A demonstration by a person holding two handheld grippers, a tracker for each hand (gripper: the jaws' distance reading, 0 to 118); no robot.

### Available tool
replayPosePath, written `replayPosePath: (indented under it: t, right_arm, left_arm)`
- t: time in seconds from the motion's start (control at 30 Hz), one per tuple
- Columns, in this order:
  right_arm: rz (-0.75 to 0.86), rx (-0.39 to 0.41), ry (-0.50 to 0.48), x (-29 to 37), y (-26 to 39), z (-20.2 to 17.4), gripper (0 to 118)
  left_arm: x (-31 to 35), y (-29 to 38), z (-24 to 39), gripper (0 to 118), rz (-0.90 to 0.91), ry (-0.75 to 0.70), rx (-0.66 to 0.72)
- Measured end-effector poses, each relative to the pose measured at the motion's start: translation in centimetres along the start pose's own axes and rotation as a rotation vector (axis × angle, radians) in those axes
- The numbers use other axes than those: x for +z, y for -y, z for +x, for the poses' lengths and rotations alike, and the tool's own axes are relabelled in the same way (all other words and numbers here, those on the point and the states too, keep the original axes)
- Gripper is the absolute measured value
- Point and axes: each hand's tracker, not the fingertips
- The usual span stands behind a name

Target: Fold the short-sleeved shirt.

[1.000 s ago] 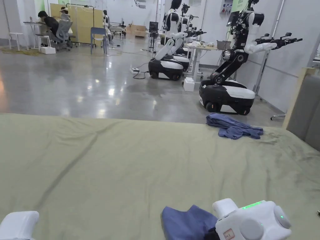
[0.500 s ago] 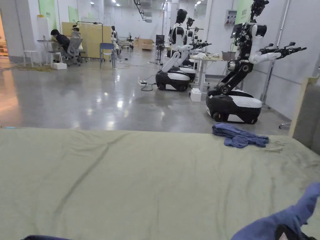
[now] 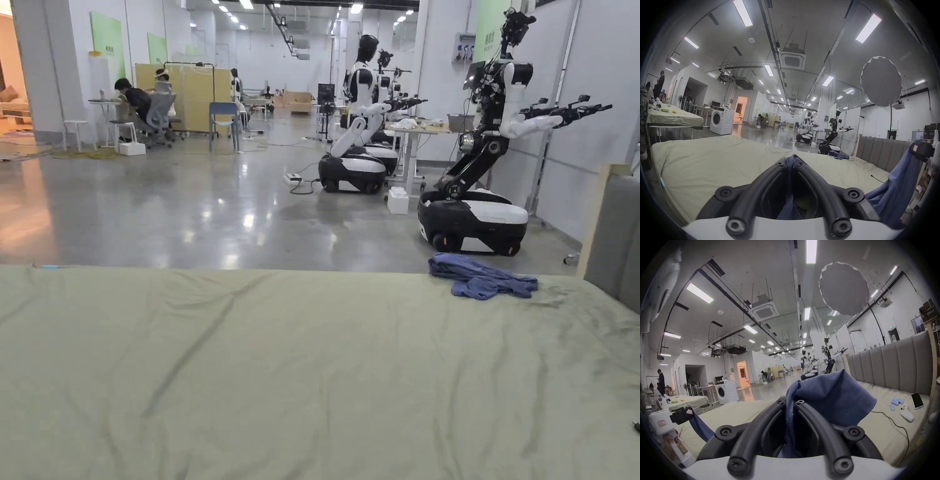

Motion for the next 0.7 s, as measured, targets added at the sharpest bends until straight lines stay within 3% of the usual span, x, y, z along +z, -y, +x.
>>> replayPosePath:
  t: [0.23, 0.47, 0.5, 0.6, 0.7]
  right_arm:
    - [-0.087, 0.009, -0.073, -14.6, -3.0, 2.0, 6]
    - [0.011, 0.071, -0.095, -30.6, -12.1, 1.7, 7]
    - [0.046, 0.129, -0.076, -32.3, -13.1, 1.3, 6]
    - [0.1, 0.158, -0.07, -34.9, -14.3, 0.7, 6]
    - [0.069, 0.168, -0.068, -36.4, -12.2, 0.8, 6]
  left_arm:
    - [-14.5, -6.0, 0.8, 5, -0.028, 0.142, -0.03]
    - [-30.4, -18.1, 2.9, 5, 0.054, 0.167, 0.004]
    - [-31.5, -19.7, 3.1, 5, 0.11, 0.131, -0.022]
    - [-33.4, -21.2, 2.8, 5, 0.163, 0.148, 0.003]
    - [-34.4, -18.3, 2.9, 5, 0.112, 0.115, -0.048]
